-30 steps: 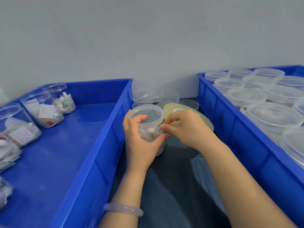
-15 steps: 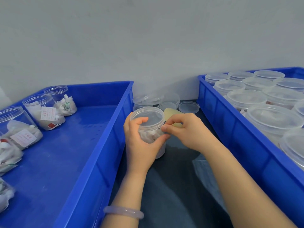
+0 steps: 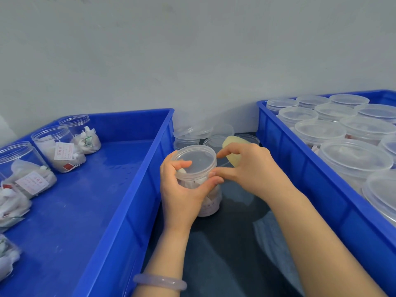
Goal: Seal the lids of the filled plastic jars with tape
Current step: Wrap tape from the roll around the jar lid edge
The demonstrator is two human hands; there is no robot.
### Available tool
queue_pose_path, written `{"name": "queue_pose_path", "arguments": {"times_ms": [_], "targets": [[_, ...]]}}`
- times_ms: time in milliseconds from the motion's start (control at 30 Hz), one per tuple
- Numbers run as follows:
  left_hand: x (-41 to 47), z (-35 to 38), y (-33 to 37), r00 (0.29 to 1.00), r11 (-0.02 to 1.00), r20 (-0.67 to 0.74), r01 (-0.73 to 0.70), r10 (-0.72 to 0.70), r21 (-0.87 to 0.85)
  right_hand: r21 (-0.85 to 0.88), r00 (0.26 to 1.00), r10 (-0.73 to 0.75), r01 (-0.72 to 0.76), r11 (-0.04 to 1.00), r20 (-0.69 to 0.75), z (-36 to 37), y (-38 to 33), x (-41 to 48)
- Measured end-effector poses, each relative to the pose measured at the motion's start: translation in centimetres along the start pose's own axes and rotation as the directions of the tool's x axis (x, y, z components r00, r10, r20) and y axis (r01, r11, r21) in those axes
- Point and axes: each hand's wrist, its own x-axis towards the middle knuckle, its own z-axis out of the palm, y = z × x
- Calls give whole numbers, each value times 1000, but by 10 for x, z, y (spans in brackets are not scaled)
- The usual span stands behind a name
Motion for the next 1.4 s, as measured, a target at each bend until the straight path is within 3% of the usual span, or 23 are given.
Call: {"name": "queue_pose_path", "arguments": {"times_ms": [200,467,700,1067,1167,1267,1400], "targets": [[0,-7,4,987,990,135,98,-84,-104,28,992,-6,3,1000,126,-15,6,-1],[1,-14,6,987,959,133,121,-89,-256,113,955,-43,10,993,294,-29,7,-6],[0,-16,7,981,900,166,162,-102,-405,84,954,-7,-20,996,300,-40,5,-7],[5,-20,-1,955,870,282,216,-94,-443,142,947,-42,-4,990,317,-32,5,-5],[5,-19,0,931,894,341,257,-128,-367,129,953,-44,5,992,300,-27,3,-5],[4,-17,2,943,920,277,264,-183,-290,107,957,-65,36,994,284,-23,-1,-6],[3,-21,5,921,883,312,336,-234,-329,238,934,-32,-57,970,356,-31,1,-11]]}}
